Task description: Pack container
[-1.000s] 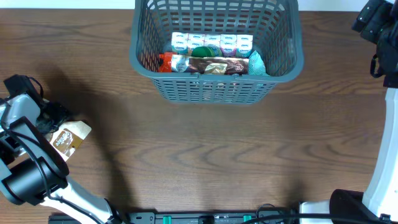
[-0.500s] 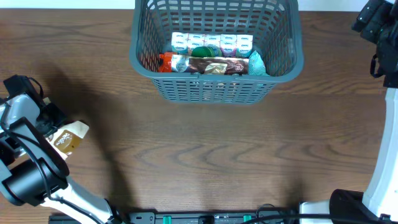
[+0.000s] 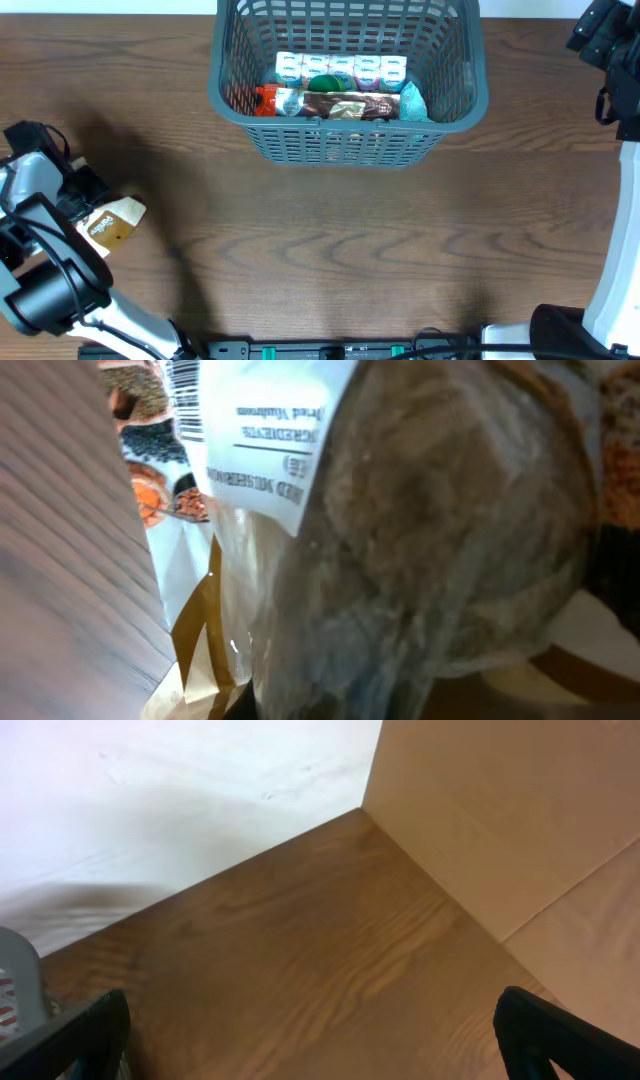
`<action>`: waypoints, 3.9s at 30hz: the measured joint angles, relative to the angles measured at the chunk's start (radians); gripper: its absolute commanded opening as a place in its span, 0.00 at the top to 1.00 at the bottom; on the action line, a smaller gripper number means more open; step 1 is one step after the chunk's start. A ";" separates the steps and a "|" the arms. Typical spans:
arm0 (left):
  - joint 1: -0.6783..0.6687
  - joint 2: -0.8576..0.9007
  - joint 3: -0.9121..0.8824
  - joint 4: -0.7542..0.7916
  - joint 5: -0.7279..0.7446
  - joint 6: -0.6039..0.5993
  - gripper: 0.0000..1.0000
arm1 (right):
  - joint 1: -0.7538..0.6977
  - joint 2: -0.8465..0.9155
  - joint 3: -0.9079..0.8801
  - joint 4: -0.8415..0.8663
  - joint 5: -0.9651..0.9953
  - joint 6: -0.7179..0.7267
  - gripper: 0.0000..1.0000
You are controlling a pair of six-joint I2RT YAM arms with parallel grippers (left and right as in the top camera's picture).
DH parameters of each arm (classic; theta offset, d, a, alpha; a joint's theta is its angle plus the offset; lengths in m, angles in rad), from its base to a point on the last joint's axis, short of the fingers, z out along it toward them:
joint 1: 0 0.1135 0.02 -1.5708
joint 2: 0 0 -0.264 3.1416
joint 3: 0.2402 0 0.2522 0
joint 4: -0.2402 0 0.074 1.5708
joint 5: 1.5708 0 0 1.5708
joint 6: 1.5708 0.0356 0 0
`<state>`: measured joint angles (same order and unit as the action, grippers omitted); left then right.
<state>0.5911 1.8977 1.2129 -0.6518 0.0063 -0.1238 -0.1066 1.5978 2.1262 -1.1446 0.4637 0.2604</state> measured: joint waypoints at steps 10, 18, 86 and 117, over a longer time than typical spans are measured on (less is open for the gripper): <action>0.001 -0.325 0.152 0.006 0.209 -0.024 0.94 | 0.000 0.000 0.000 0.000 0.000 0.000 0.01; -0.045 -0.544 0.299 0.225 0.590 -0.034 0.94 | 0.000 0.000 0.000 0.000 0.000 0.000 0.01; -0.884 -0.056 0.443 0.436 0.614 0.334 0.01 | 0.000 0.000 0.000 0.000 0.000 0.000 0.01; -0.771 -0.504 0.473 0.079 -0.689 0.194 0.02 | 0.000 0.000 0.000 -0.002 0.000 0.000 0.01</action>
<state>-0.1795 1.3933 1.6855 -0.5728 -0.6830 0.0704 -0.1066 1.5982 2.1262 -1.1461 0.4637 0.2604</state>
